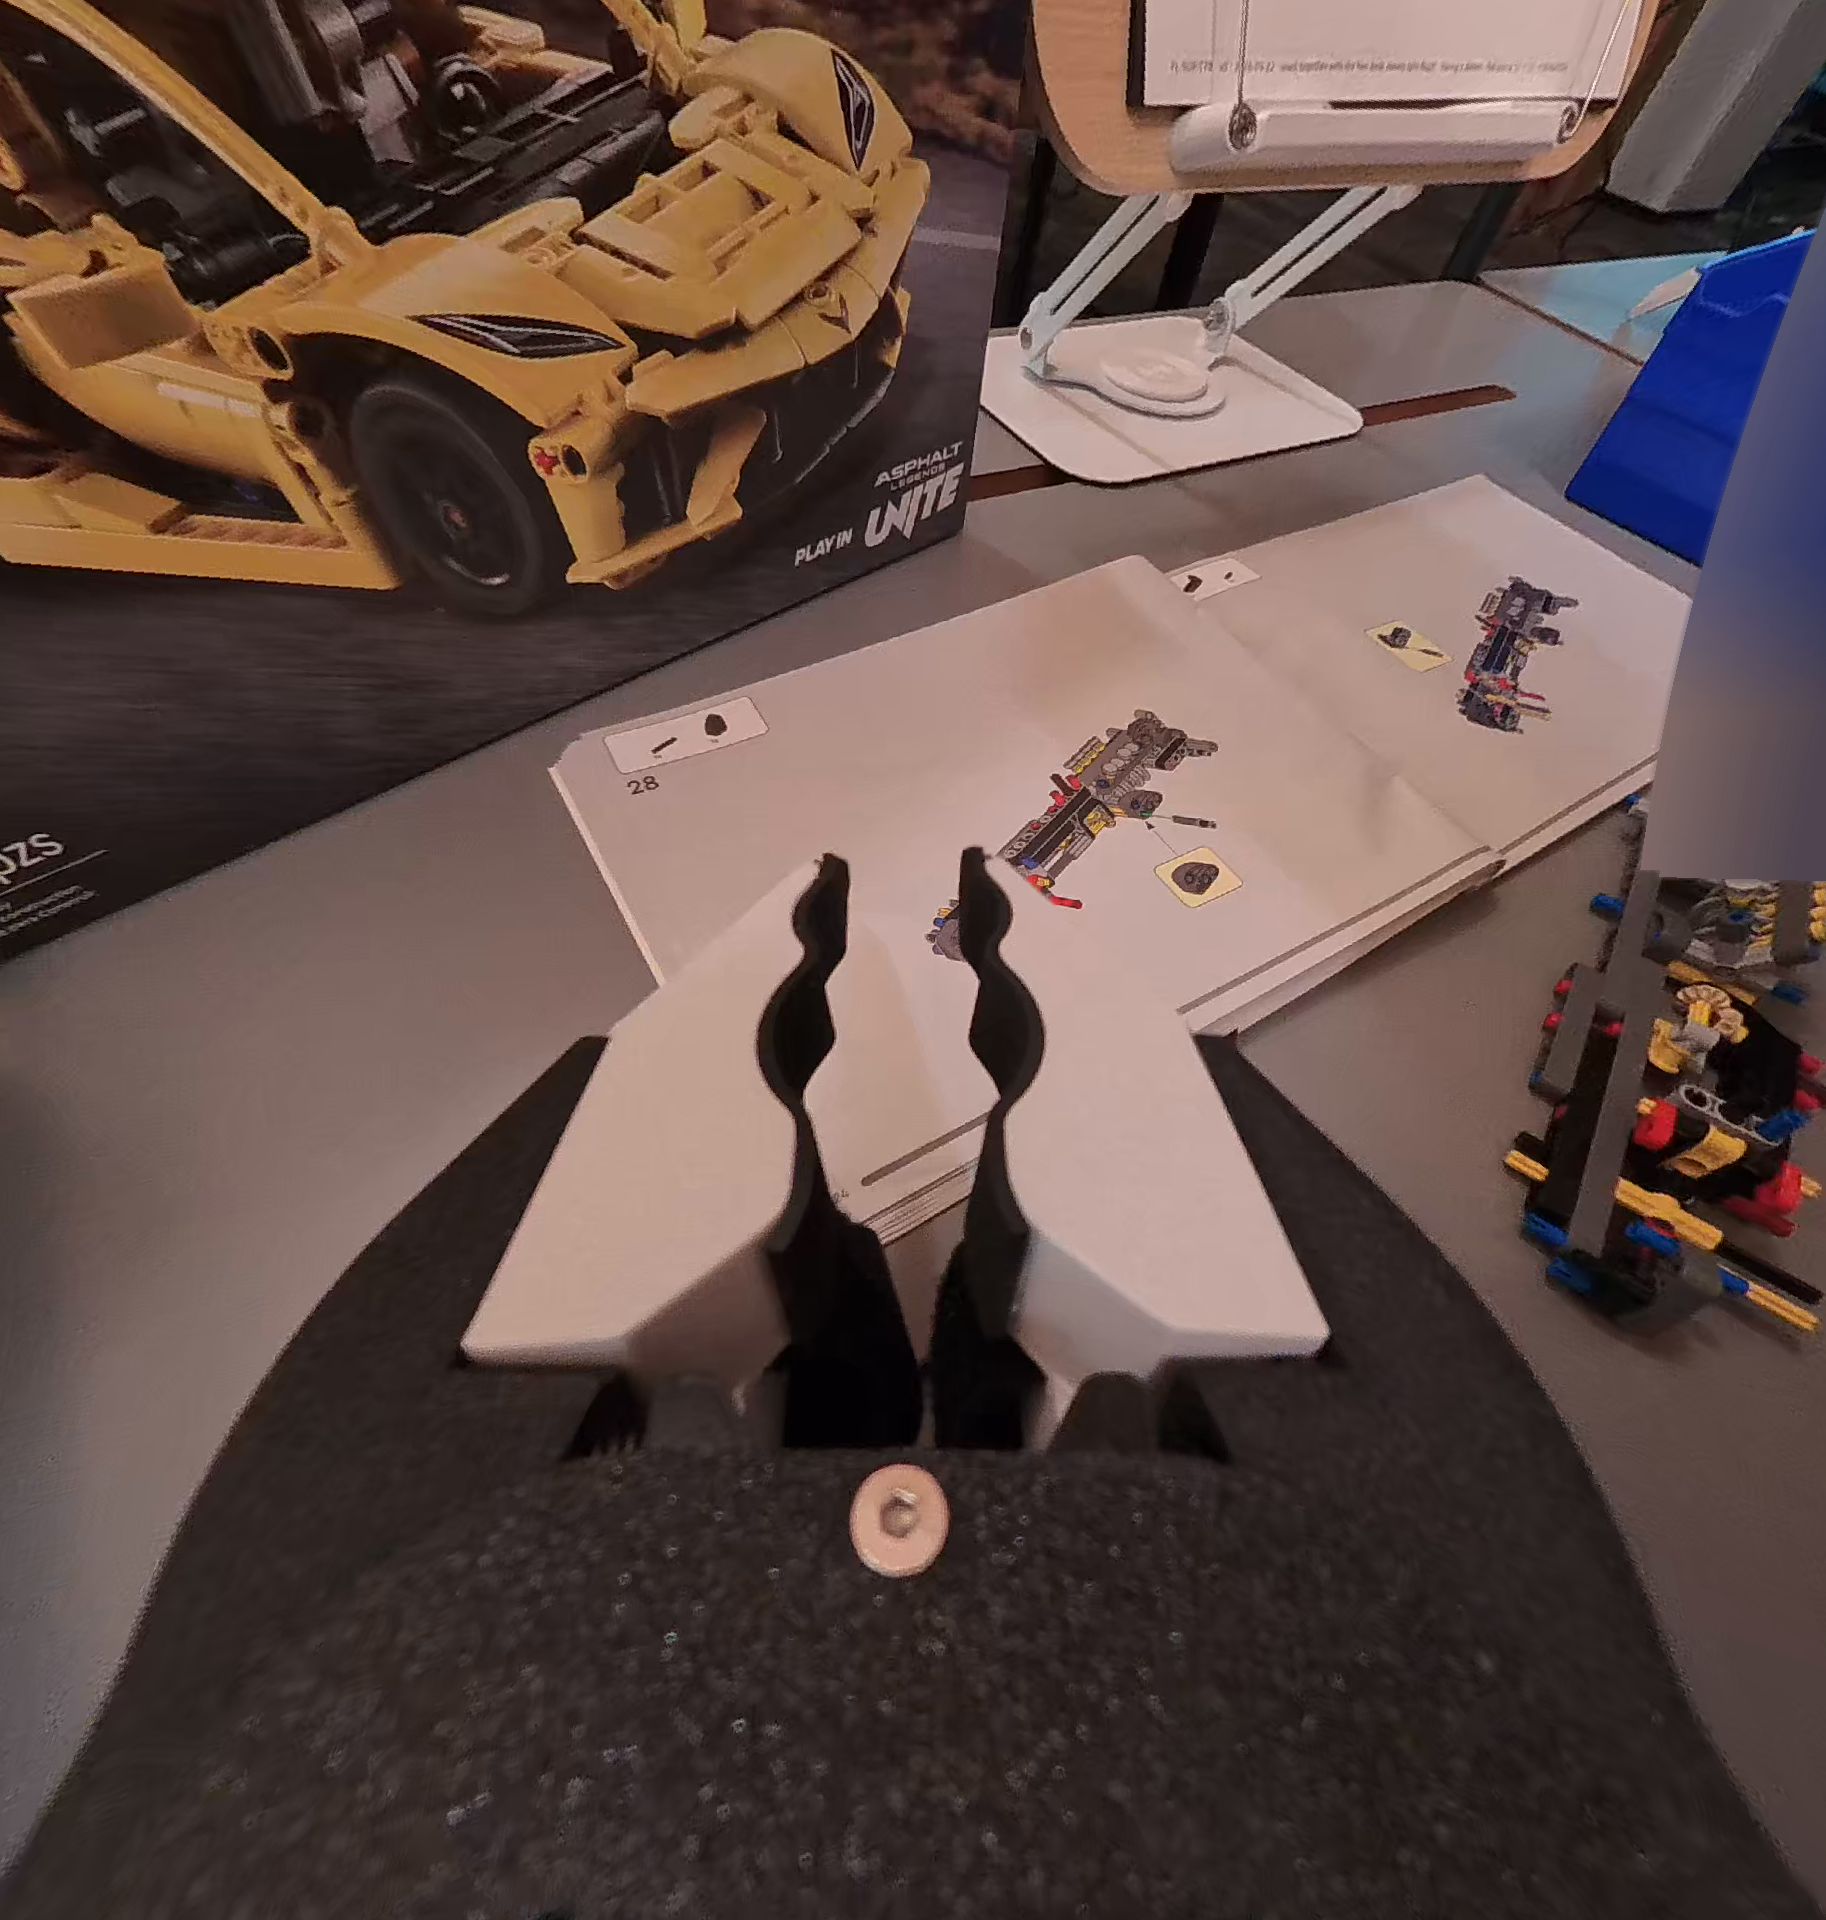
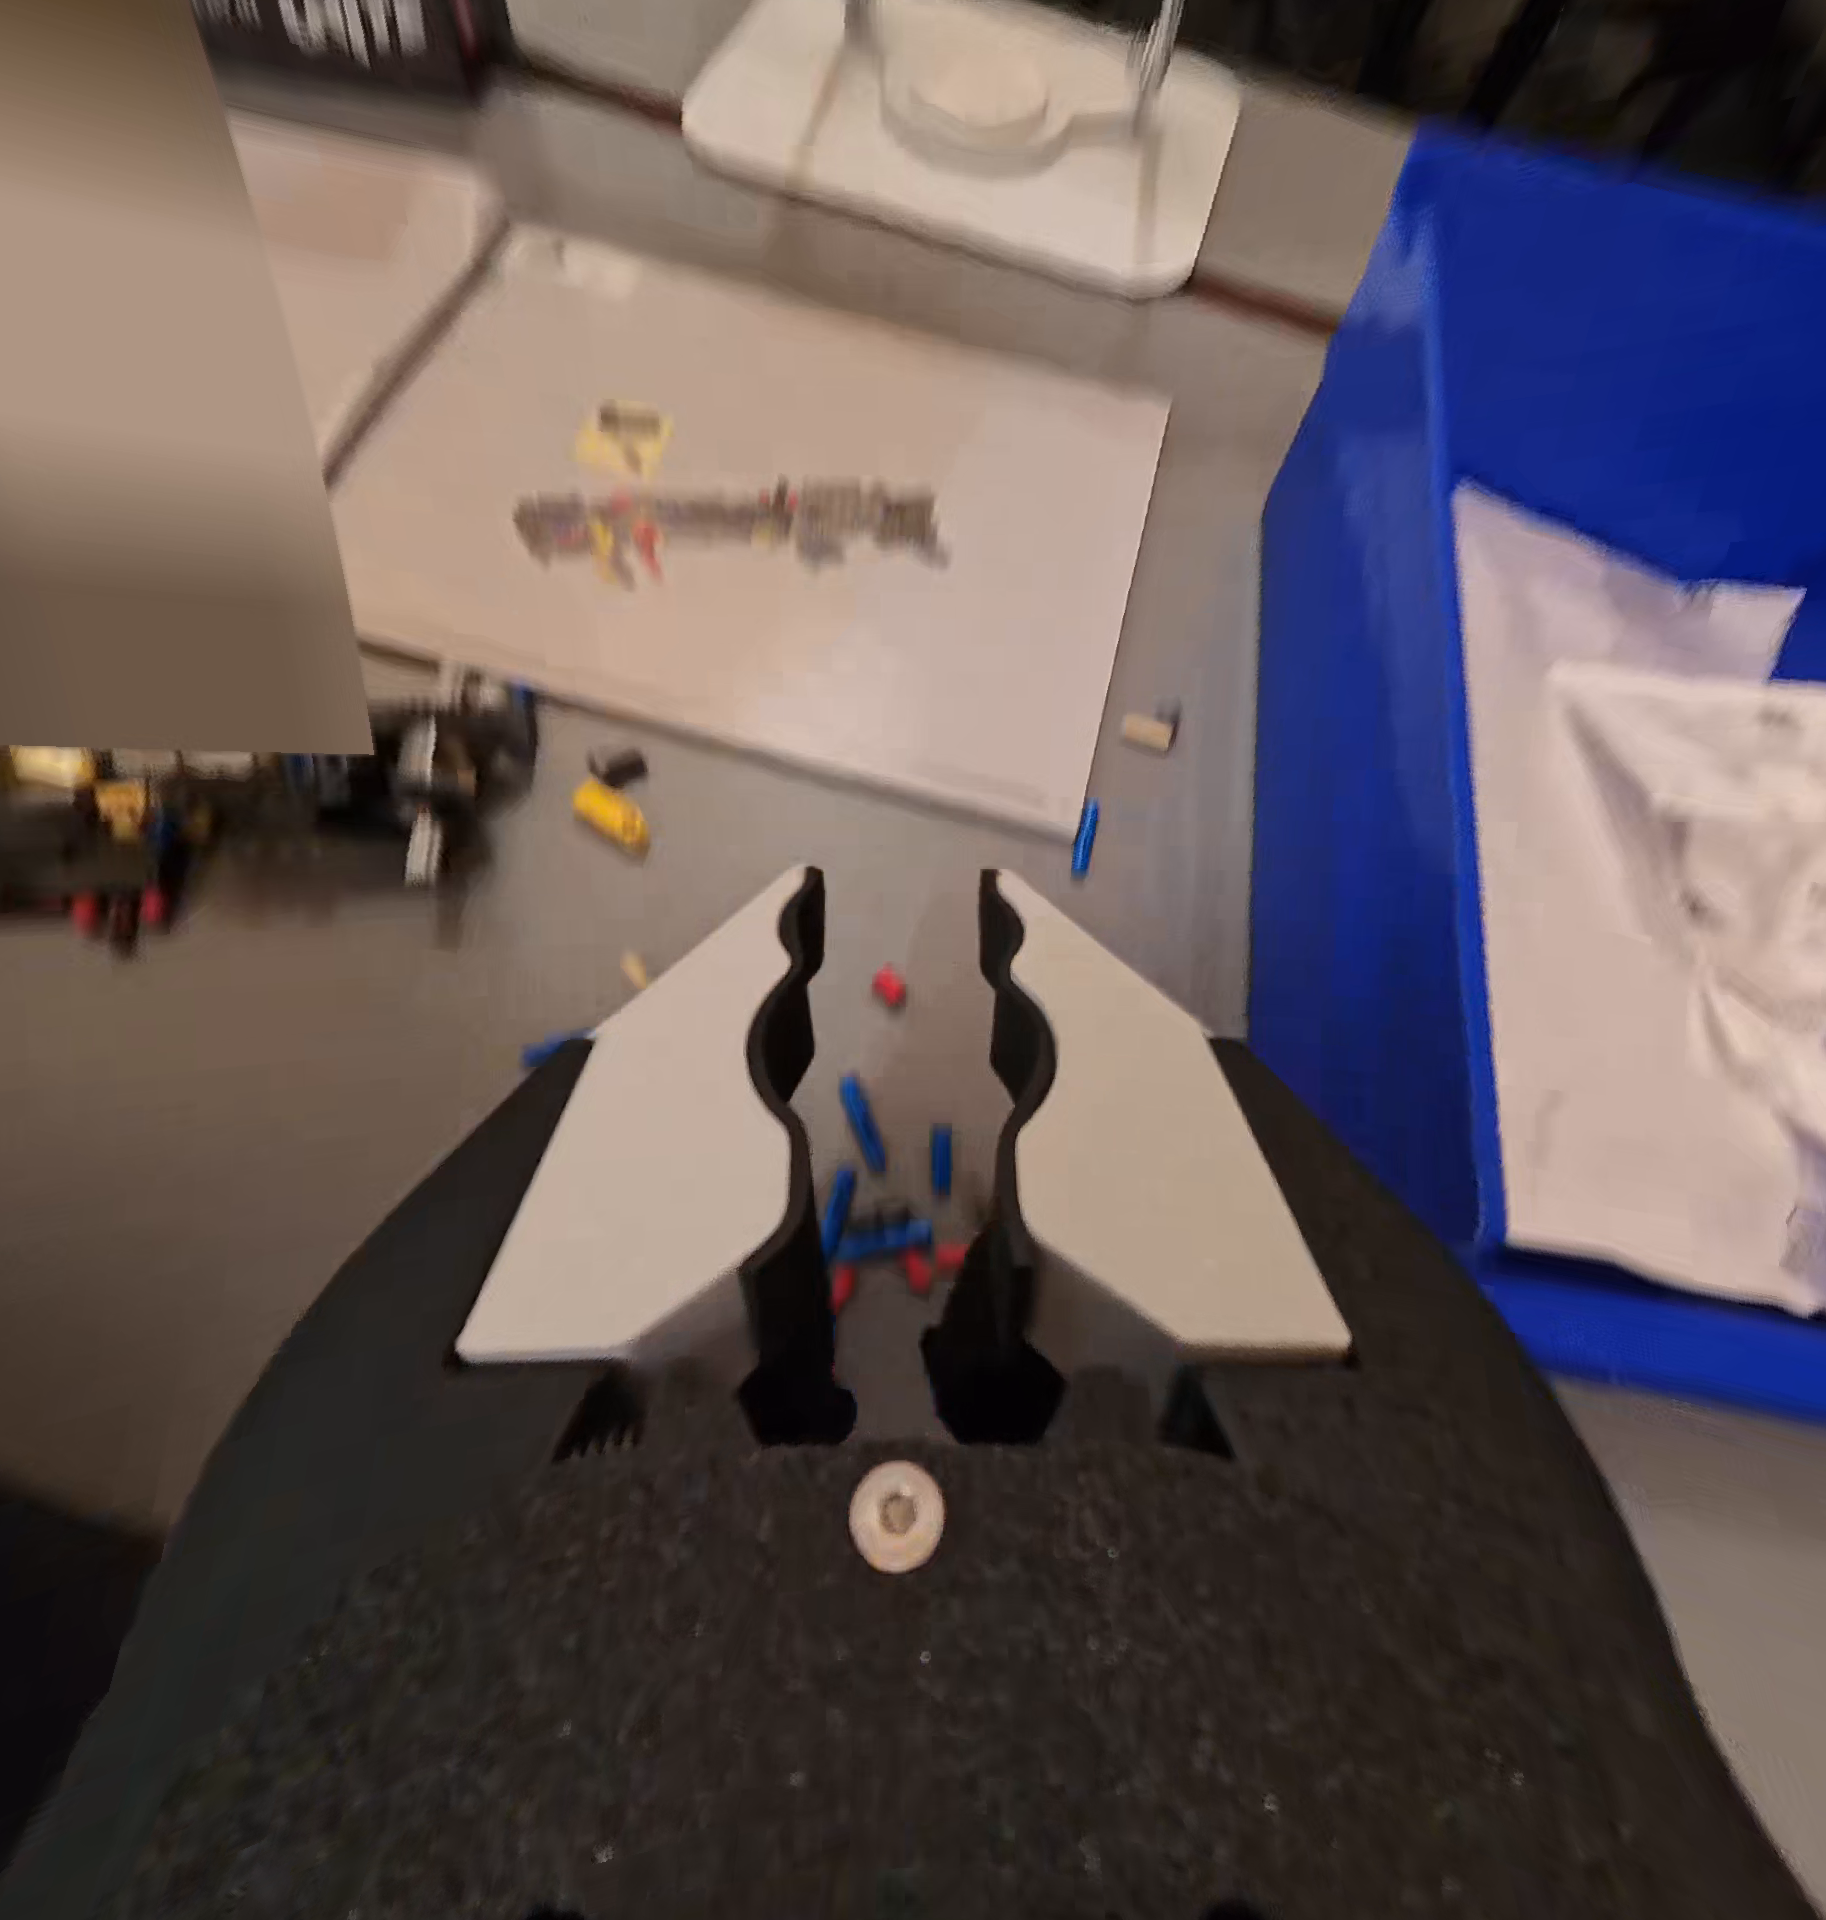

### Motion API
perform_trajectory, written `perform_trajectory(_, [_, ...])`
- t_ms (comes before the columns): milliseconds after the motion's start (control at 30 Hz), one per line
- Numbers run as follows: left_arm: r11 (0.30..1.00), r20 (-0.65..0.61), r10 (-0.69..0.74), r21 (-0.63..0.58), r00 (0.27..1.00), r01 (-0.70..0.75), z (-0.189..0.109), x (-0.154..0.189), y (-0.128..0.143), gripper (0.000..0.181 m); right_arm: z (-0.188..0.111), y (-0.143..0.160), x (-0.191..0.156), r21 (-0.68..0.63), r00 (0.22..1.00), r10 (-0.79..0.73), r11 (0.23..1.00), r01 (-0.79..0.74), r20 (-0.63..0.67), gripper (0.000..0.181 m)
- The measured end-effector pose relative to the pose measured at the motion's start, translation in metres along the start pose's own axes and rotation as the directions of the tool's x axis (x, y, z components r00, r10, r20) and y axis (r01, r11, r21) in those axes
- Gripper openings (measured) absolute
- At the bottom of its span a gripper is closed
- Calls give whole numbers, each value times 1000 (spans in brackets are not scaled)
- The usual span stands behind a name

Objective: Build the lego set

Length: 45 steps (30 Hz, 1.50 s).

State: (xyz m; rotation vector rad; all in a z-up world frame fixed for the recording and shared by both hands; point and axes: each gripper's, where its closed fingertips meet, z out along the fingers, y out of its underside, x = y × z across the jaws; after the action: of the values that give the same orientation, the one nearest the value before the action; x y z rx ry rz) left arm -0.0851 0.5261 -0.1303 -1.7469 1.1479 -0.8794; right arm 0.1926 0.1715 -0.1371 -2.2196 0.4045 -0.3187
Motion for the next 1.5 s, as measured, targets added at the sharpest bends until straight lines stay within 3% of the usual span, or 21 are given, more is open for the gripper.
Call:
perform_trajectory(67, [1000, -6, 1, 2, 1000, -1, 1, 3, 0, 20, -10, 33, -10, -118, 996, 22, 993, -12, 86, 29])
perform_trajectory(167, [1000, -23, -6, -14, 1000, 5, 5, 7, 3, 19, -21, 64, -33, -180, 981, 67, 983, -34, 181, 27])
perform_trajectory(500, [998, -36, 25, -64, 999, -27, 14, 17, 14, 19, -33, 103, -71, -266, 953, -66, 952, 148, 296, 25])
perform_trajectory(600, [997, -33, 31, -65, 999, -33, 14, 17, 14, 19, -32, 100, -63, -232, 962, -80, 962, 143, 261, 17])
perform_trajectory(767, [997, -29, 38, -71, 999, -40, 14, 17, 15, 19, -23, 93, -66, -230, 944, 50, 973, 28, 327, 14])
perform_trajectory(1067, [996, -24, 43, -77, 999, -45, 15, 16, 16, 19, -15, 99, -70, -258, 945, -58, 955, 146, 322, 5])
perform_trajectory(1167, [996, -20, 51, -75, 999, -52, 14, 17, 15, 18, -19, 80, -72, -189, 936, -93, 968, 164, 340, 4])
perform_trajectory(1300, [996, -3, 59, -64, 998, -59, 12, 14, 12, 18, -20, 44, -111, -30, 864, -203, 969, 244, 460, 5])
perform_trajectory(1500, [997, 11, 55, -47, 998, -55, 7, 10, 8, 18, 2, 31, -206, 77, 678, -263, 954, 291, 686, 5])
